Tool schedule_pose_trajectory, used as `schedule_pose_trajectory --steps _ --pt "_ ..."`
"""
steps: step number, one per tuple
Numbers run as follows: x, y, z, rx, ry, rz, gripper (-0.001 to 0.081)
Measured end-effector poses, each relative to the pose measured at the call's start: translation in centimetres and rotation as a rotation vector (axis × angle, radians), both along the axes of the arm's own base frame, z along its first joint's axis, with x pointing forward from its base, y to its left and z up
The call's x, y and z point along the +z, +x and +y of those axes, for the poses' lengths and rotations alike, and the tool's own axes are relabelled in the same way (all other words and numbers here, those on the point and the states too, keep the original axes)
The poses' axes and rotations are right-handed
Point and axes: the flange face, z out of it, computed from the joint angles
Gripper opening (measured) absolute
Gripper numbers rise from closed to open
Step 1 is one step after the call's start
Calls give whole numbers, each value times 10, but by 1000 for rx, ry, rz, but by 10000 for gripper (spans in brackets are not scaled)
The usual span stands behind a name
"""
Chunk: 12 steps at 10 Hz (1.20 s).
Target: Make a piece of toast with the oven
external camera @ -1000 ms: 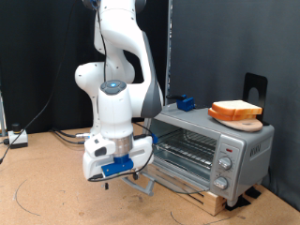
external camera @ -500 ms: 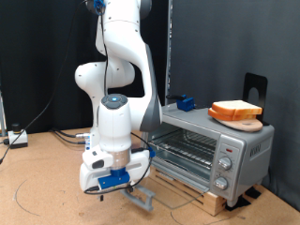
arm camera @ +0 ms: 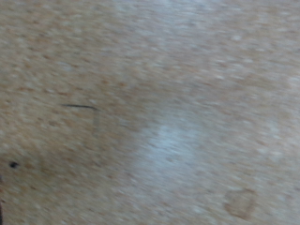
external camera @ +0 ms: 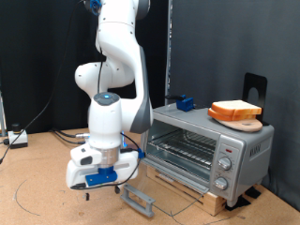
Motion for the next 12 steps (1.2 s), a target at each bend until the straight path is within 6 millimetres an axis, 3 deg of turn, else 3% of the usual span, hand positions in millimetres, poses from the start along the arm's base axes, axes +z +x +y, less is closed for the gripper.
schedule_pose_trajectory --steps 2,5,9,12 --pt "16 -8 -15 11 34 14 809" --pt "25 -6 -3 38 158 -9 809" --pt "78 -7 13 142 498 -27 809" --pt "120 -10 21 194 594 -38 809"
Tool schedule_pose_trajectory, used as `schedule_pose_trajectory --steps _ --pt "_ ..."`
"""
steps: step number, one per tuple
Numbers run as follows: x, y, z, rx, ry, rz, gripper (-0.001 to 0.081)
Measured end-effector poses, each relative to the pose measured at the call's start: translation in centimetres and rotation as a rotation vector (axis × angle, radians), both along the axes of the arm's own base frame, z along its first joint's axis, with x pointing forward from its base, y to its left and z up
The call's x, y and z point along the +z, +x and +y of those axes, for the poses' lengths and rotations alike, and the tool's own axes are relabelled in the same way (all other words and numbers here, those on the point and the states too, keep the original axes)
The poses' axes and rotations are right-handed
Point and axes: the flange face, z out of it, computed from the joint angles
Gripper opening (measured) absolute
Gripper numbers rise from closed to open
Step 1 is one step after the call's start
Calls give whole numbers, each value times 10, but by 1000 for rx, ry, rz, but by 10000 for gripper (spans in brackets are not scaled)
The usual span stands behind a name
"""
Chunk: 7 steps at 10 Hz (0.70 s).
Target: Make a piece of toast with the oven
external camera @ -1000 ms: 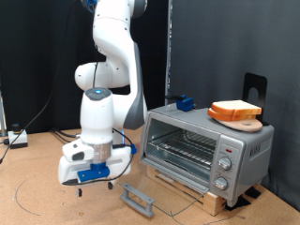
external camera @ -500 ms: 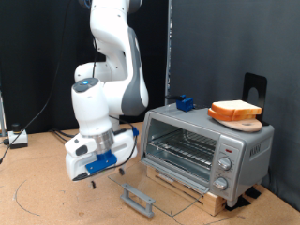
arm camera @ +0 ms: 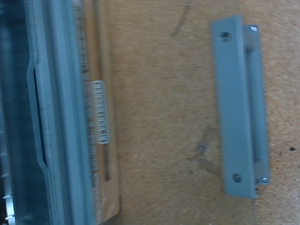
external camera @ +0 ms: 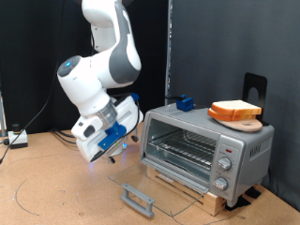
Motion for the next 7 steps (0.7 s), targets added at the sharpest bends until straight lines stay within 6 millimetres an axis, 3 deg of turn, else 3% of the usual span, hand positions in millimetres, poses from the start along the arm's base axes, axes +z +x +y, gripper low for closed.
schedule_pose_trajectory --steps 3,5,7 --pt "35 -9 8 -1 -35 3 809" --pt "36 -6 13 20 10 -34 809" --pt "50 -1 41 134 161 -121 809"
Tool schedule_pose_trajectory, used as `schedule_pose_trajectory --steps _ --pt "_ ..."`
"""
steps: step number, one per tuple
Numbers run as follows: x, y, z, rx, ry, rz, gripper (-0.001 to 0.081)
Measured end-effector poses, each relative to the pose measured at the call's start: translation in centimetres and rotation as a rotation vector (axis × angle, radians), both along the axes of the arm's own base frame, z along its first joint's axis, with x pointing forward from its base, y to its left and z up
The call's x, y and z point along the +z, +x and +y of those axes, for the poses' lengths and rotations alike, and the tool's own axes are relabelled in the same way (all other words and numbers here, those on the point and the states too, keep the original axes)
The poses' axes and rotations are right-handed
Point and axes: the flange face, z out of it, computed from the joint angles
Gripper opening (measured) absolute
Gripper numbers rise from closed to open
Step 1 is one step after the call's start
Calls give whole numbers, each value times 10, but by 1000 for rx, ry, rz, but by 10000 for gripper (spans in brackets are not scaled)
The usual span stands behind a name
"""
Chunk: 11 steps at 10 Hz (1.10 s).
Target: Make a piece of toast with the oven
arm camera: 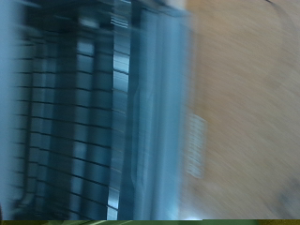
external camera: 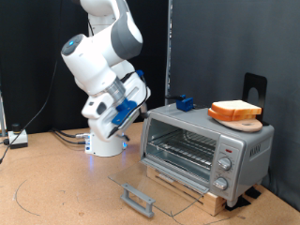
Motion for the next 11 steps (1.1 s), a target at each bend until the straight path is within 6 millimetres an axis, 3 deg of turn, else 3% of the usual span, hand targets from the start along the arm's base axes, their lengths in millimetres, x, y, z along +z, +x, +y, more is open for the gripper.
schedule_pose_trajectory --steps 3,6,8,11 --pt "25 -5 39 304 134 -136 809" --pt "46 -19 69 648 111 -151 809" --pt "50 -15 76 634 148 -220 809" --pt "79 -17 111 894 174 -464 809"
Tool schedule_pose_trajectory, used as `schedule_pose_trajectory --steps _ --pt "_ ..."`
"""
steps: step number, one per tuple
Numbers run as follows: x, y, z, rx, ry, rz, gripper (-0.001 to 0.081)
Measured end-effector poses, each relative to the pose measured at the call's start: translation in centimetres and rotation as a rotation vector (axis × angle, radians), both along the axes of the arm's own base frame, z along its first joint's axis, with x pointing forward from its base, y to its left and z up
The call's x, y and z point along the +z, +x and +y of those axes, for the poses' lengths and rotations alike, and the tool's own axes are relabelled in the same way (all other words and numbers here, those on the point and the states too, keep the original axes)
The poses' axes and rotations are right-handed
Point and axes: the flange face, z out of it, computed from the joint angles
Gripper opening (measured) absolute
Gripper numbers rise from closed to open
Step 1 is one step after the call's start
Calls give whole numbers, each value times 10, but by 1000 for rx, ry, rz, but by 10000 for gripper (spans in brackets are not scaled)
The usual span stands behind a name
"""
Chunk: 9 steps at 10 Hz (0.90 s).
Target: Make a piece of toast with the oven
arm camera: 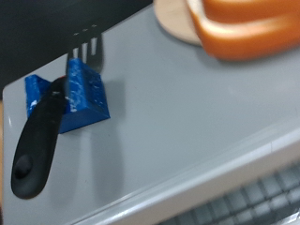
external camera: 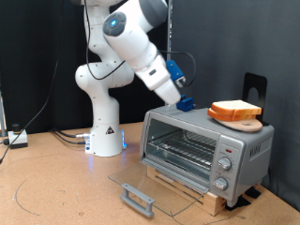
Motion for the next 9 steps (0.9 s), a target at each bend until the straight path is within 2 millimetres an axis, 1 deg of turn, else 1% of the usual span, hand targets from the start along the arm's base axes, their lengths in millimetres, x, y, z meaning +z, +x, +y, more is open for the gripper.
schedule_pose_trajectory --steps 3,4,5,6,7,9 --pt "33 -16 29 181 4 -150 809" --pt "39 -21 32 218 -1 -181 809" --pt "38 -21 32 203 -2 -167 809" --pt "37 -21 33 215 -19 -195 809" --pt "39 -25 38 243 -44 -253 809" --pt "49 -46 51 275 -57 -331 809"
